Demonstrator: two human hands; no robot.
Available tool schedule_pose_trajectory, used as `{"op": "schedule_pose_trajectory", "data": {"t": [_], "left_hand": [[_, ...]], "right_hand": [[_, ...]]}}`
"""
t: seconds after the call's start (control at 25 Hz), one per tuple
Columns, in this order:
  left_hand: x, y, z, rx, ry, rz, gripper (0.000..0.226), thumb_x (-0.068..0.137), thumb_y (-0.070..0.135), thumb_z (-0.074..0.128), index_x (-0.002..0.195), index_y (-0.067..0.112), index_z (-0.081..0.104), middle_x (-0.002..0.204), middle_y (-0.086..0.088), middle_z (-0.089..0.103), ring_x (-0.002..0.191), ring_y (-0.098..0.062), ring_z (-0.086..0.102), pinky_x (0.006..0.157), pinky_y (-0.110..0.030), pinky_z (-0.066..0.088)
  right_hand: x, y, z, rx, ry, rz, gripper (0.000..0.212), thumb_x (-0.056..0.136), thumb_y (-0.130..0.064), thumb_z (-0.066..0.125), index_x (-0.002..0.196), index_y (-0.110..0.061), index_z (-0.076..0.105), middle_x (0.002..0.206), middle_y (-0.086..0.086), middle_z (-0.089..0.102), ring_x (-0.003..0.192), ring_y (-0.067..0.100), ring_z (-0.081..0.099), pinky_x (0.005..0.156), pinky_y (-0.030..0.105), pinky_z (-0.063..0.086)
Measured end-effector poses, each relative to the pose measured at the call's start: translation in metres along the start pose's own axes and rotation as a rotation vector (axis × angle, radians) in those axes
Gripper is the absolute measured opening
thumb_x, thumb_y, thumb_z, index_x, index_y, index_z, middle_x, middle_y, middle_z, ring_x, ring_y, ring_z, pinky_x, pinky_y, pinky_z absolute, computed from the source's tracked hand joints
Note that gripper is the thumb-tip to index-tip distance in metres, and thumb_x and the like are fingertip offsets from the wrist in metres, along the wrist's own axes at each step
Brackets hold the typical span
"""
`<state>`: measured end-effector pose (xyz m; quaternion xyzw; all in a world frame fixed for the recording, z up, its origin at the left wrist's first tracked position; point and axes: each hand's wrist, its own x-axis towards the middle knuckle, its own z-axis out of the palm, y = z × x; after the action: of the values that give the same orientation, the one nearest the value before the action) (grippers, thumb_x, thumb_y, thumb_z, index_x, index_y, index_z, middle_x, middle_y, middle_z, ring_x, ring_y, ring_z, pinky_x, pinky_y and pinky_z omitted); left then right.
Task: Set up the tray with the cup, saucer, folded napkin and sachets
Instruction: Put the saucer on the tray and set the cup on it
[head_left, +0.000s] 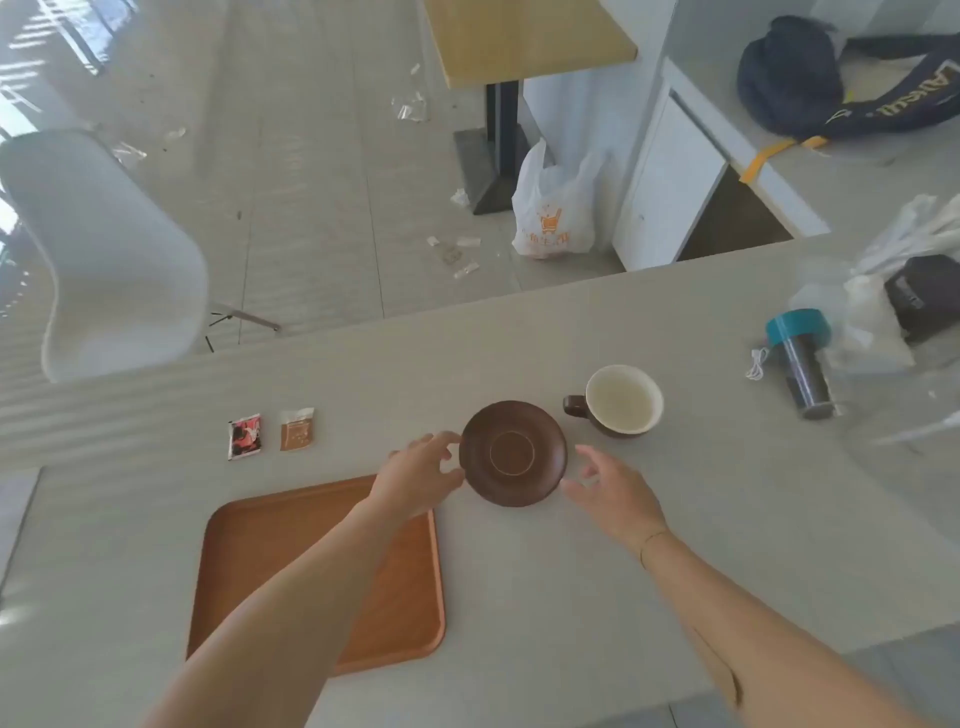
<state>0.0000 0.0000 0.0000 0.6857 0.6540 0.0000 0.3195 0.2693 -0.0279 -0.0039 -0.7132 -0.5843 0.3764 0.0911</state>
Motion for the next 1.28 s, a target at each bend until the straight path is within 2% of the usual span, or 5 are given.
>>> {"op": "schedule_pose_trajectory", "data": {"t": [0.16,0.36,0.64,0.96,1.28], "left_hand": [[0.023,-0.004,0.005,-0.098,-0.035,-0.047,0.055,0.089,0.034,0.058,0.141,0.032,0.041,0.107,0.013,0.065,0.108,-0.019,0.059,0.1,-0.045,0.044],[0.038,-0.007,0.012,-0.247,-0.04,-0.089,0.05,0.09,0.024,0.061,0.138,0.028,0.047,0.094,0.011,0.065,0.087,-0.016,0.061,0.082,-0.035,0.051],[0.04,-0.001,0.014,-0.572,-0.01,-0.232,0.044,0.081,-0.002,0.056,0.119,0.02,0.059,0.068,-0.003,0.068,0.061,-0.018,0.064,0.067,-0.03,0.053],[-0.021,-0.022,0.0,-1.037,-0.025,-0.391,0.032,0.08,-0.009,0.058,0.104,0.012,0.062,0.095,-0.021,0.065,0.076,-0.028,0.072,0.065,-0.034,0.061],[-0.101,-0.076,0.001,-1.105,0.009,-0.461,0.025,0.079,-0.002,0.062,0.1,0.011,0.06,0.101,-0.018,0.066,0.075,-0.023,0.074,0.062,-0.03,0.06]], "right_hand": [[0.023,-0.003,0.011,0.217,-0.009,0.085,0.064,0.082,-0.029,0.07,0.141,-0.025,0.046,0.102,-0.005,0.061,0.104,0.018,0.058,0.089,0.032,0.046],[0.036,-0.004,0.023,0.51,0.042,0.186,0.042,0.082,-0.007,0.068,0.12,-0.024,0.063,0.079,-0.005,0.06,0.067,0.014,0.064,0.066,0.029,0.059],[0.033,-0.012,0.025,0.851,-0.044,0.301,0.043,0.083,0.01,0.059,0.115,-0.019,0.056,0.089,0.008,0.061,0.071,0.023,0.067,0.063,0.034,0.058],[-0.013,-0.035,0.028,0.95,-0.152,0.282,0.04,0.079,0.001,0.069,0.114,-0.015,0.058,0.093,0.009,0.062,0.072,0.022,0.068,0.061,0.034,0.058],[-0.059,-0.067,0.068,0.86,-0.282,0.246,0.034,0.079,0.004,0.065,0.108,-0.011,0.06,0.091,0.008,0.064,0.07,0.019,0.067,0.06,0.033,0.058]]}}
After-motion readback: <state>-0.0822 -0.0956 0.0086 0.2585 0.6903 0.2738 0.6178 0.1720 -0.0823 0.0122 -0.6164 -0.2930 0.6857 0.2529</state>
